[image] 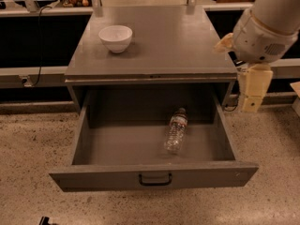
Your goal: Pick water bottle from top drawer and place on counter
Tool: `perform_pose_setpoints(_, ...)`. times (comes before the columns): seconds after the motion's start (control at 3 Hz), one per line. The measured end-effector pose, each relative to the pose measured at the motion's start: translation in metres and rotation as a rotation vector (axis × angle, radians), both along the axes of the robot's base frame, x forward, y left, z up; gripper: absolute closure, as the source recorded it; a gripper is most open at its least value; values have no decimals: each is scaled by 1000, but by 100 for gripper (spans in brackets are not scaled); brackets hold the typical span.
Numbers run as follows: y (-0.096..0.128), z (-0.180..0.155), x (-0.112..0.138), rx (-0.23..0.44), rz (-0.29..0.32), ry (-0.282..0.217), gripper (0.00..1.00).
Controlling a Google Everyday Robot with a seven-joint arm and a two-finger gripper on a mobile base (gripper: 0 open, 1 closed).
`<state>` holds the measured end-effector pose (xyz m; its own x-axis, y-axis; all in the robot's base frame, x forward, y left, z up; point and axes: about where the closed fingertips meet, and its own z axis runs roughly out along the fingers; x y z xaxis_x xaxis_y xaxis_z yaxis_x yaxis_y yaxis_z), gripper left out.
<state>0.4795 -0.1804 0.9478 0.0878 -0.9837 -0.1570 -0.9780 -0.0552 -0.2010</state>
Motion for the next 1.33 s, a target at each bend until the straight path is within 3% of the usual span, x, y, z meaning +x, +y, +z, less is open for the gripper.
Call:
perform_pose_setpoints(0.33,0,0,2,-13,74,-23,0)
perform_pose_setpoints(0.67,0,0,2,-13,74,-23,0)
perform_pose_setpoints(1.0,6,-11,7,-27,179,-12,0)
perform_pose_setpoints(1.33,12,-35,12,-45,354,-47,0)
